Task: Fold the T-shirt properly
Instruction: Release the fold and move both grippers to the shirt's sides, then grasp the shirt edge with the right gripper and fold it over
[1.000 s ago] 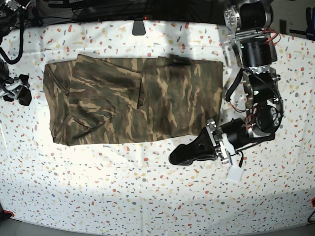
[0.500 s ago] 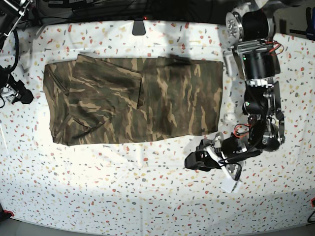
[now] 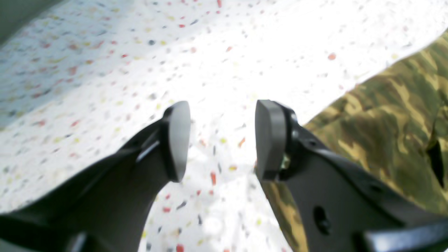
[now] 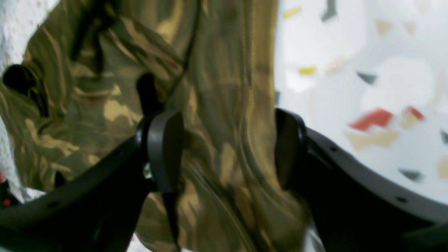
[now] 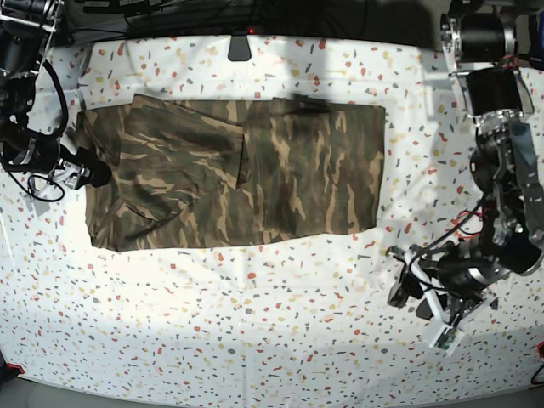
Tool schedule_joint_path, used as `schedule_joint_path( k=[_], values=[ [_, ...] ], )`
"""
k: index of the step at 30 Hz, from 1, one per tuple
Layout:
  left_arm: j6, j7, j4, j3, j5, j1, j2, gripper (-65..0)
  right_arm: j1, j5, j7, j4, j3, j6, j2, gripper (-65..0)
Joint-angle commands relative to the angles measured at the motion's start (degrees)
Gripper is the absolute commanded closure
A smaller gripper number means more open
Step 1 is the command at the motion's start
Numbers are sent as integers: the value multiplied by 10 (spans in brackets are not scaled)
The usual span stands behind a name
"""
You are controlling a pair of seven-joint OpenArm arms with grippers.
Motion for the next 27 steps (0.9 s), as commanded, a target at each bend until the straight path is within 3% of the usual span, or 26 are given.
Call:
schedule_joint_path(
  k=[1,6,9,13,16,19,23,27],
  values=[
    [4,-9,29,-1,-7,2,-12,-292,5,24,-3,6,-2,3,-2,-390],
    [7,-12,86,-1,-7,90,-24,-292,5,48,-5,6,-2,3,-35,-374],
    [7,-14,88,-1,-7,138,-24,-292,6,48,-5,6,-1,3,-45,-250],
    [7,-30,88,-1,-6,198,-24,-292,7,48,-5,6,-1,3,-47,-15],
    [7,-45,88,-1,-2,235,-24,-292,17,66,-21,7,-1,3,-47,0],
    [8,-50,88,-1,-2,259,-24,-292,34,127,-73,15,-1,3,-49,0],
    [63,-111,88,-1,3,280,-24,-292,64,209,-135,36,-1,3,-76,0],
    [101,-120,88,-1,61,286,-14,-292,89,218,-161,61,-2,3,-126,0]
  ],
)
